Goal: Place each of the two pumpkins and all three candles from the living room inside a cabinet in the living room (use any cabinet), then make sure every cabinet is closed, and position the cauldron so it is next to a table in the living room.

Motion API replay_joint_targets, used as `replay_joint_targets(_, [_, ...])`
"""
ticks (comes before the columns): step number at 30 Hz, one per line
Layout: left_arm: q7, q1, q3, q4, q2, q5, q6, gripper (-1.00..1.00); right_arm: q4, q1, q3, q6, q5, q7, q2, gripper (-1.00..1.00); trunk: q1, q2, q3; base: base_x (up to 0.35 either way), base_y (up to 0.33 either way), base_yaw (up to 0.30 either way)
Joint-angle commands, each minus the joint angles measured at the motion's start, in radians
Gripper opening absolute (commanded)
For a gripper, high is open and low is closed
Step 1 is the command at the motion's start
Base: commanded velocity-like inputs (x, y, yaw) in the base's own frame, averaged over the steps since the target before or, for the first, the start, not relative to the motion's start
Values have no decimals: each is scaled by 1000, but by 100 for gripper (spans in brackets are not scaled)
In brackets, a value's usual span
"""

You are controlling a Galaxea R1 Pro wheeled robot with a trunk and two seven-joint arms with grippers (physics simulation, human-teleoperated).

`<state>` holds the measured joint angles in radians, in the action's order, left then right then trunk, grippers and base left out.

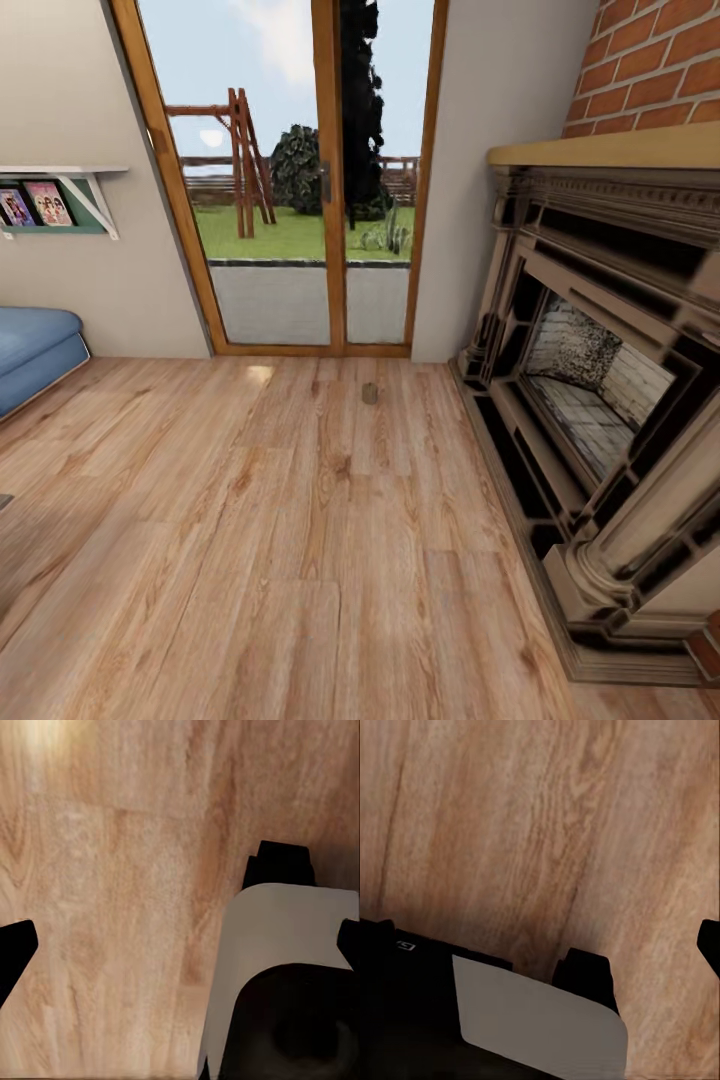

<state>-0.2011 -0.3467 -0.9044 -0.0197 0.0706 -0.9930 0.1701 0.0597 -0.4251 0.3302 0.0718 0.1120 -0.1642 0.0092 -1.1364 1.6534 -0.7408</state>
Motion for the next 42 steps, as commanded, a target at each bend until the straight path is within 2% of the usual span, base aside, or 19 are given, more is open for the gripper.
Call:
replay_joint_targets(1, [0, 2, 0, 0, 0, 0, 0, 100, 0, 4, 0, 1, 0, 0, 0, 100, 0, 0, 0, 0, 0, 0])
replay_joint_targets(9, [0, 23, -3, -2, -5, 1, -1, 100, 0, 61, 0, 5, 0, 0, 0, 100, 0, 0, 0, 0, 0, 0])
replay_joint_targets(15, [1, 35, -4, -3, -6, 1, -2, 100, -1, 70, 0, 5, -1, 0, -1, 100, 0, 0, 0, 0, 0, 0])
replay_joint_targets(18, [10, 36, -4, -3, -4, -1, -23, 100, 1, 71, 0, 5, 0, 1, -1, 100, 0, 0, 0, 0, 0, 0])
replay_joint_targets(21, [39, 36, -4, -3, -3, -1, -48, 100, 3, 73, 0, 5, 0, 21, -1, 100, 0, 0, 0, 0, 0, 0])
replay_joint_targets(23, [67, 36, -4, -2, -3, -1, -58, 100, 2, 82, 0, 5, -1, 62, -2, 100, 0, 0, 0, 0, 0, 0])
replay_joint_targets(24, [86, 36, -4, -2, -3, -1, -64, 100, 1, 90, 0, 12, -1, 120, -2, 100, 0, 0, 0, 0, 0, 0])
replay_joint_targets(26, [89, 36, -4, -3, -3, -1, -70, 100, 2, 92, 0, 22, -1, 134, -2, 100, 0, 0, 0, 0, 0, 0])
replay_joint_targets(35, [94, 36, -4, -4, -7, -2, -79, 100, 2, 103, 0, 77, 8, 150, 1, 100, 0, 0, 0, 6, 0, 0])
replay_joint_targets(42, [130, 36, -4, -3, -7, -3, -79, 100, 2, 107, 0, 86, 8, 150, 4, 100, 0, 0, 0, 257, 0, 0])
